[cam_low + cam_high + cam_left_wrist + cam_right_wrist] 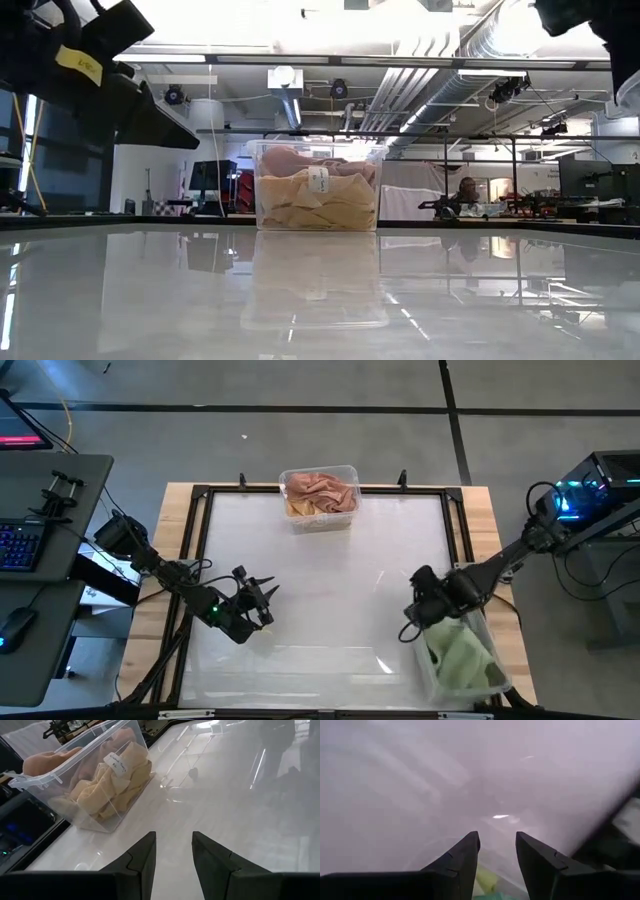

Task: Sort towels by color in basket
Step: Adjust the bottom transparent bin, then return to Home Position

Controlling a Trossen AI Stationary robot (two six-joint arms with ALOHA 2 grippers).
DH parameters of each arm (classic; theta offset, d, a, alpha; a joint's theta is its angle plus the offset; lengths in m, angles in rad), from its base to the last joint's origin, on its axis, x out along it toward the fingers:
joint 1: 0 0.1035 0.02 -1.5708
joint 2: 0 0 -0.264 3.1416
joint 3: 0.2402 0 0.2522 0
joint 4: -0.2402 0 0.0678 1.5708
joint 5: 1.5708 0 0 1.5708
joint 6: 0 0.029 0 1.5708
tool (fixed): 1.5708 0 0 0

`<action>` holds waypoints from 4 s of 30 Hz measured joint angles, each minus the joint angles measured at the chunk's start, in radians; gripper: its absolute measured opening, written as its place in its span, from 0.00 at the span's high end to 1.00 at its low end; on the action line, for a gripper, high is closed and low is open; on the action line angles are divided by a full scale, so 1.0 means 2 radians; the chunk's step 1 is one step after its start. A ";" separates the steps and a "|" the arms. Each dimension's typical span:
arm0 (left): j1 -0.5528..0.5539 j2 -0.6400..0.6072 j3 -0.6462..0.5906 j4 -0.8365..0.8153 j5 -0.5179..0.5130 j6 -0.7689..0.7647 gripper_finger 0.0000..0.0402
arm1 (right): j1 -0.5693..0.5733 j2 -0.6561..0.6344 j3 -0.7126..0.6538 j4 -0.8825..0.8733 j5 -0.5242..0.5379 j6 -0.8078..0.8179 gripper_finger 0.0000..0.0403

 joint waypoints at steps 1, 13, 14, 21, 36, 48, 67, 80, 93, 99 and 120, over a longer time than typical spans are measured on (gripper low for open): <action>0.000 0.000 0.000 0.000 0.000 -0.002 0.71 | -0.001 0.000 0.000 0.016 -0.007 -0.016 0.67; -0.001 0.000 0.000 0.011 0.007 0.004 0.71 | 0.043 0.000 0.032 0.059 0.007 -0.017 0.67; -0.001 0.000 0.000 0.012 0.007 0.007 0.71 | 0.048 0.000 0.037 0.060 0.021 -0.011 0.67; -0.001 0.000 0.000 0.029 0.006 0.028 0.71 | 0.081 0.000 0.064 0.061 0.033 0.019 0.67; -0.001 0.000 0.000 0.031 0.006 0.028 0.71 | 0.084 0.000 0.018 0.104 0.008 0.052 0.67; 0.000 0.000 0.000 0.035 0.006 0.041 0.71 | 0.029 0.000 -0.004 0.008 0.119 0.107 0.67; 0.007 0.000 0.000 0.082 0.002 0.083 0.71 | -0.016 0.051 0.057 0.423 0.111 -0.352 0.67; 0.031 0.000 0.000 0.136 0.062 0.120 0.71 | -0.079 0.193 0.108 0.337 -0.067 -0.482 0.67; 0.032 0.000 0.000 0.142 0.069 0.119 0.71 | -0.065 0.202 0.118 0.182 0.008 -0.382 0.67; 0.032 0.000 0.000 0.142 0.069 0.109 0.71 | -0.014 0.198 0.082 0.421 0.188 -0.487 0.67; 0.229 -0.294 0.000 0.023 0.395 0.234 0.91 | -0.198 -0.260 -0.290 0.705 0.028 -0.638 0.93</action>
